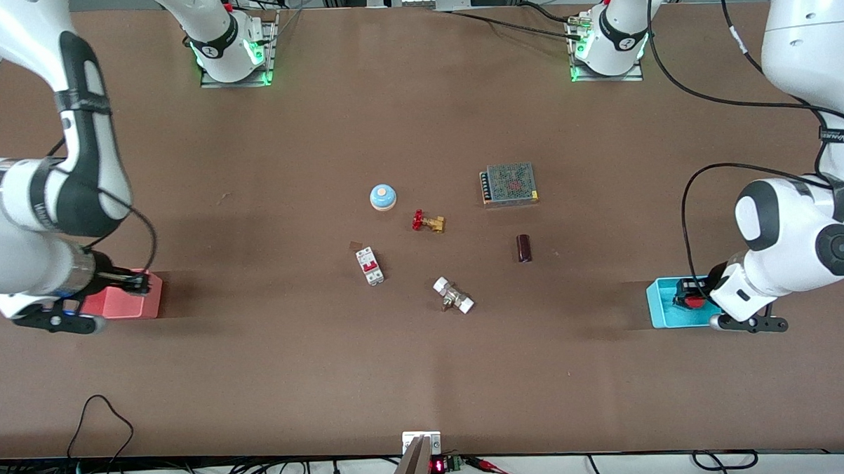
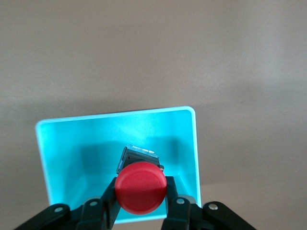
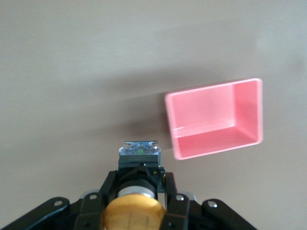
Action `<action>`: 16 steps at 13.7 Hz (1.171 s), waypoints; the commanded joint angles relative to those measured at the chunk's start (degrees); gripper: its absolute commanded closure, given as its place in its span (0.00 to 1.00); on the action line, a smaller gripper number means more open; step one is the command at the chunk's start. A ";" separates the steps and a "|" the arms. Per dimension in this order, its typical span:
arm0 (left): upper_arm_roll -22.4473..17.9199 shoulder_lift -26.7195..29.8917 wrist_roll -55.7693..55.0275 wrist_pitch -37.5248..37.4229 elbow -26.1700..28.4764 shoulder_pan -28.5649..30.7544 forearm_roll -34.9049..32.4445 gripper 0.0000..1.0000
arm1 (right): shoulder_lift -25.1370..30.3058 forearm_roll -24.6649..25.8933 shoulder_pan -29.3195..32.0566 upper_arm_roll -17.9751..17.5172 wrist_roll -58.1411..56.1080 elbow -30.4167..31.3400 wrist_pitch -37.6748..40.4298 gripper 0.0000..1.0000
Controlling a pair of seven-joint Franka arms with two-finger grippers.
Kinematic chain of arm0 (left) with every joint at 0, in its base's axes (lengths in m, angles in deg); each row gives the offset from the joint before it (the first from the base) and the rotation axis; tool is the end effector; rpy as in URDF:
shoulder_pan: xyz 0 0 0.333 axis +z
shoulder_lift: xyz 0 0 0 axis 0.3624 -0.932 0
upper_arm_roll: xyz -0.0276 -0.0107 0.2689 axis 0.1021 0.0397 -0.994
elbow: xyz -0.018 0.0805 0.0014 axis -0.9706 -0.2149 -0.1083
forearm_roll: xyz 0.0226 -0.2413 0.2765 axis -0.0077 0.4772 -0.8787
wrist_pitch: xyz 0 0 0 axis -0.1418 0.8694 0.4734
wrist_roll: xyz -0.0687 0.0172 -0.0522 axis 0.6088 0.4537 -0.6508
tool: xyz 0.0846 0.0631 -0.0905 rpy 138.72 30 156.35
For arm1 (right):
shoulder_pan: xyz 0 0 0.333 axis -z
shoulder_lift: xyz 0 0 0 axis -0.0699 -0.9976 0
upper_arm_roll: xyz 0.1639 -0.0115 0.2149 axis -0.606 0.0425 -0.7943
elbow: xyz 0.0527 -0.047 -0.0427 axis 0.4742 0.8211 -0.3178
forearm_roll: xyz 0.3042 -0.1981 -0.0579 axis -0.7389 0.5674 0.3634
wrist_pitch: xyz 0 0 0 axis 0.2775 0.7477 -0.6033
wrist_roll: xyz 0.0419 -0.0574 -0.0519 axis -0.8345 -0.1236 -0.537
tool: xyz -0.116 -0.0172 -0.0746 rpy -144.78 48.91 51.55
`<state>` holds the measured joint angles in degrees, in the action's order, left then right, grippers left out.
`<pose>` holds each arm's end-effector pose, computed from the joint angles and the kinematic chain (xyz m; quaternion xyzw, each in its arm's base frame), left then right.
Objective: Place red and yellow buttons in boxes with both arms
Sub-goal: 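Carry yellow button into pink box while left gripper carries red into cyan, then open both grippers to release the buttons inside the boxes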
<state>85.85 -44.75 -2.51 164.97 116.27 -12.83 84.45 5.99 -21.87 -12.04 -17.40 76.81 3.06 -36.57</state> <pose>0.6500 0.0482 0.1994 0.9993 -0.0243 -0.0071 0.0272 0.6390 -0.0461 0.3099 0.9933 -0.0827 -0.0617 0.0519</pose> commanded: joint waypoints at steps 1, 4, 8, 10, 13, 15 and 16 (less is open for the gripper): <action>0.45 -1.17 1.67 1.75 0.04 0.64 0.23 0.78 | -2.41 -0.64 4.68 -0.52 -5.76 -1.03 0.18 0.71; 0.45 -1.09 2.02 1.66 -0.31 0.73 0.22 0.37 | -5.31 -0.65 7.68 -0.52 -8.40 -0.94 -0.09 0.71; 0.54 0.92 1.58 1.22 -1.28 0.55 0.22 0.02 | -7.78 -0.56 7.95 -0.61 -9.03 -1.02 -1.48 0.71; 0.54 3.47 -1.21 1.14 -1.37 0.03 0.23 0.00 | -8.83 -0.56 8.12 -0.61 -9.81 -1.02 -4.20 0.71; 0.71 8.04 -6.59 -3.67 -1.45 -1.03 -0.56 0.00 | -10.50 -0.65 8.56 -0.61 -11.40 -1.03 -6.58 0.71; 0.71 12.42 -7.55 -7.89 -1.19 -1.81 -0.83 0.00 | -11.03 -0.73 8.74 -0.61 -11.40 -0.94 -7.29 0.71; 0.62 14.62 -8.69 -10.35 -1.28 -2.26 -0.92 0.00 | -11.30 -0.73 8.74 -0.61 -11.40 -0.94 -7.29 0.71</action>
<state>86.71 -35.30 -8.73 158.91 113.67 -14.07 84.45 -4.65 -21.95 -3.87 -17.79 66.80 3.04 -43.75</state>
